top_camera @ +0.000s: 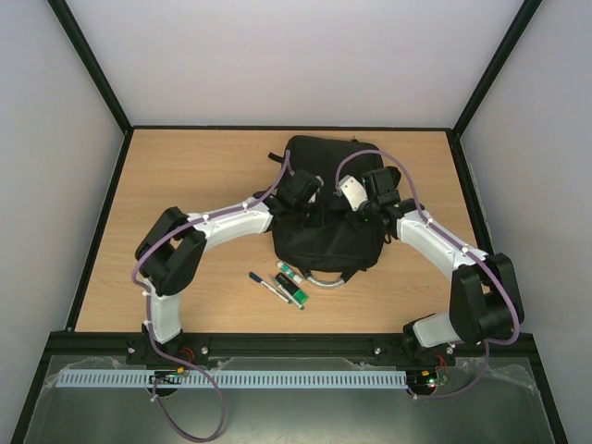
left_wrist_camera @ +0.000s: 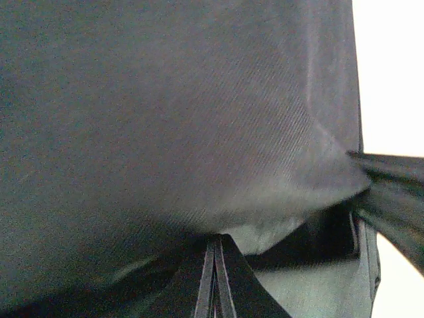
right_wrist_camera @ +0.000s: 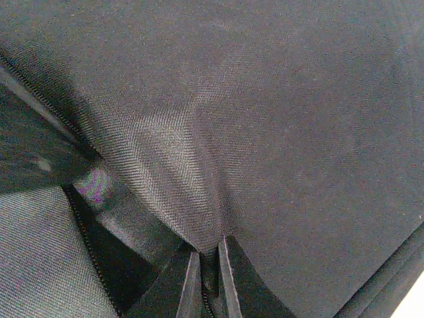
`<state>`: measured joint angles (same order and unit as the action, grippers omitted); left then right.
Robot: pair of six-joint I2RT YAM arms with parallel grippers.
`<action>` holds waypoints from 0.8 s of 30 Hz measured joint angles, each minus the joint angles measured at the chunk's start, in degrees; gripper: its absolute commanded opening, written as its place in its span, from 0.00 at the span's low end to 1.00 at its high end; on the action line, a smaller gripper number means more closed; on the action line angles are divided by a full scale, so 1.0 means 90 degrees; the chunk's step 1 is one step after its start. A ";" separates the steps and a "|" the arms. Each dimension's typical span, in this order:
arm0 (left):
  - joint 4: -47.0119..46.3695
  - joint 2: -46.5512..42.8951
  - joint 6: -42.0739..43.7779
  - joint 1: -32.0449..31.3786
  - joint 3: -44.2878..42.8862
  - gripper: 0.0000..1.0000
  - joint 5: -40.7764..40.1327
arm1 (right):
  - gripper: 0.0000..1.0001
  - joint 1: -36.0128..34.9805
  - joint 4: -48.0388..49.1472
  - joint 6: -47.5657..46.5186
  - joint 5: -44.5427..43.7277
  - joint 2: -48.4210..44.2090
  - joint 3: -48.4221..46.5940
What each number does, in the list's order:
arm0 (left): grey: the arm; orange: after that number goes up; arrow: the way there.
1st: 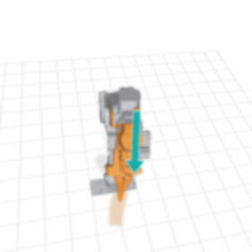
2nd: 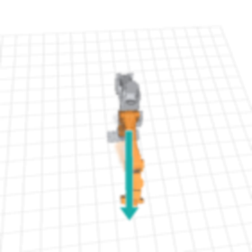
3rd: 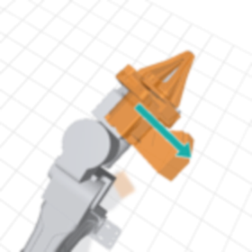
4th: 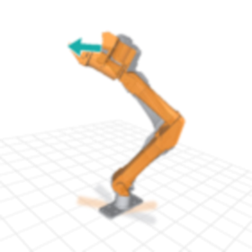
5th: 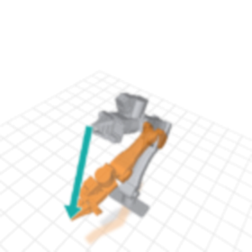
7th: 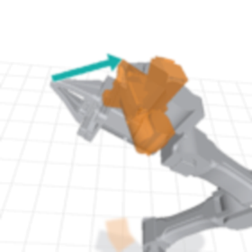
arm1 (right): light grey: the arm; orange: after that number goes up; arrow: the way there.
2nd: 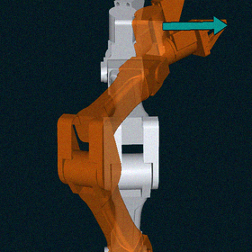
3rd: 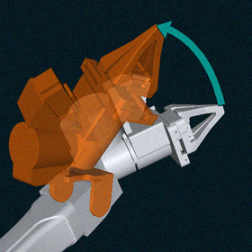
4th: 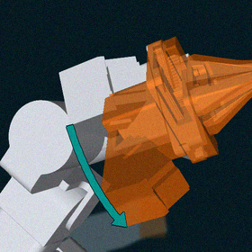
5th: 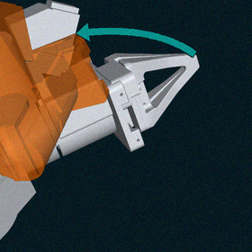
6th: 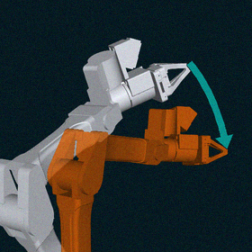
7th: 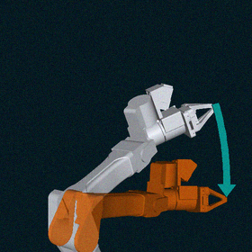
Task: Pack the student bag
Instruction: Place the stationery in the student bag.
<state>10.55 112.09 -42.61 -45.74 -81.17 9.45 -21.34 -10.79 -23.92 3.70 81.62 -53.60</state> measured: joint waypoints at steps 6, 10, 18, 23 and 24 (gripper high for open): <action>0.0199 -0.1110 0.0250 -0.0049 0.0777 0.15 -0.0129 | 0.09 0.0000 0.0012 0.0000 -0.0002 0.0000 0.0027; 0.0321 -0.1904 0.0508 -0.0100 0.1124 0.36 -0.0199 | 0.09 0.0000 0.0068 0.0000 0.0000 0.0000 0.0083; 0.0809 -0.3162 0.0673 -0.0124 0.2795 0.48 -0.0707 | 0.10 0.0000 0.0109 0.0000 0.0015 0.0000 0.0121; 0.1338 -0.3160 0.0517 -0.0124 0.3393 0.48 -0.1010 | 0.10 0.0000 0.0114 0.0000 0.0022 0.0000 0.0129; 0.1394 -0.3177 0.0466 -0.0124 0.3497 0.47 -0.1047 | 0.10 0.0000 0.0114 0.0000 0.0024 0.0000 0.0131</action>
<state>23.09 83.50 -38.41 -46.85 -49.69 0.03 -21.34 -9.76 -23.92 3.92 81.62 -52.42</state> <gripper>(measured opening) 0.479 0.101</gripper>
